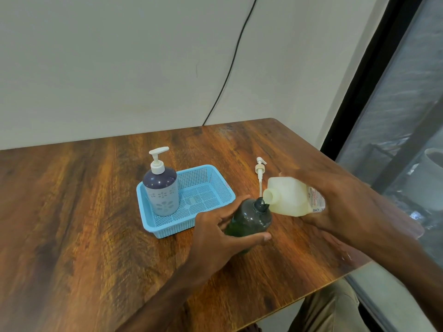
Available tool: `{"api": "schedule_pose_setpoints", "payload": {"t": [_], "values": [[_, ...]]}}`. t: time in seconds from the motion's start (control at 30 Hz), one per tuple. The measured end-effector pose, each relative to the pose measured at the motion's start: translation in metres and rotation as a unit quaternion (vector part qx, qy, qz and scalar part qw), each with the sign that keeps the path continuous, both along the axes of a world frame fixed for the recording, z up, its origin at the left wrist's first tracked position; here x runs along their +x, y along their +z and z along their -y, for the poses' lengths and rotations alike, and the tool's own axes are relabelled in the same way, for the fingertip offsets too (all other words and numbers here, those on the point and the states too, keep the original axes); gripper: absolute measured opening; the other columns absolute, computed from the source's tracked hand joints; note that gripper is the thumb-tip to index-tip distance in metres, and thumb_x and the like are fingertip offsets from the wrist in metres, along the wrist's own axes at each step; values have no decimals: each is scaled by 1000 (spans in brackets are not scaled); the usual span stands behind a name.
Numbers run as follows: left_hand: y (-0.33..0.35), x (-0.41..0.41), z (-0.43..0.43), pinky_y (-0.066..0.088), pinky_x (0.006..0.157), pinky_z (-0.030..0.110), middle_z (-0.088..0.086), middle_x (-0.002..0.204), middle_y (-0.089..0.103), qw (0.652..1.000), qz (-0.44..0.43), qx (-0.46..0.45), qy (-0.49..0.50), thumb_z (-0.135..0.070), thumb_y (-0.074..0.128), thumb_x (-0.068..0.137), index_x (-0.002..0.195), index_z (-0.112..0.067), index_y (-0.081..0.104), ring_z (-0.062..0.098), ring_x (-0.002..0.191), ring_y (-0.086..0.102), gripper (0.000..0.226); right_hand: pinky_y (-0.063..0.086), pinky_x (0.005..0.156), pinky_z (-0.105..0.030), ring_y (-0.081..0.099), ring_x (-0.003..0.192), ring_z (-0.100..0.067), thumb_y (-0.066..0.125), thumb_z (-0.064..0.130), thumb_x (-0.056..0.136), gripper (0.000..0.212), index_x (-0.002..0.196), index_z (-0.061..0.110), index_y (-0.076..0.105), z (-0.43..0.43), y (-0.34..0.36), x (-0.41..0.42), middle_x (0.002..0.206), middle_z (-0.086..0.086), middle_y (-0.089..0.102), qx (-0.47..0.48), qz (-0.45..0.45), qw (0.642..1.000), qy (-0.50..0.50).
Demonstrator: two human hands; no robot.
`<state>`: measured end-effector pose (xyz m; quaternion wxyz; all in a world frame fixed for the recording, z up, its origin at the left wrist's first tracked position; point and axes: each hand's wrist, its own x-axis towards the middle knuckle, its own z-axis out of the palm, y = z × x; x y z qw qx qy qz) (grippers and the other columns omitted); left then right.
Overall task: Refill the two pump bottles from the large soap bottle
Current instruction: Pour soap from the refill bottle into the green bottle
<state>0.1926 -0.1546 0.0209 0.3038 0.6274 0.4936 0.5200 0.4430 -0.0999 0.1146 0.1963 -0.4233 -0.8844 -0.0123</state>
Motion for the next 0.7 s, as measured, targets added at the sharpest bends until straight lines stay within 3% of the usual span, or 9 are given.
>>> {"api": "schedule_pose_setpoints", "payload": {"t": [0.3, 0.47, 0.7], "values": [[1, 0, 1, 60, 94, 24, -28, 123, 70, 1000, 0, 6, -3, -38, 97, 67, 132, -35, 61, -3, 118, 67, 75, 53, 93, -50, 57, 126, -20, 92, 30, 67, 85, 141, 37, 50, 0, 2, -2, 134, 7, 63, 12, -1, 1000, 10], [0, 0, 0, 60, 95, 26, -25, 126, 71, 1000, -3, 10, -3, -41, 97, 68, 134, -34, 61, -3, 119, 66, 76, 52, 94, -46, 56, 127, -21, 91, 31, 67, 86, 141, 36, 50, -2, 0, 0, 135, 6, 62, 13, 3, 1000, 2], [3, 0, 2, 56, 93, 16, -43, 115, 66, 1000, -10, 11, -3, -42, 95, 67, 127, -46, 58, -9, 117, 65, 71, 52, 95, -51, 55, 128, -22, 90, 32, 69, 81, 141, 35, 51, -3, 0, 0, 136, 6, 62, 4, 5, 1000, 2]]}}
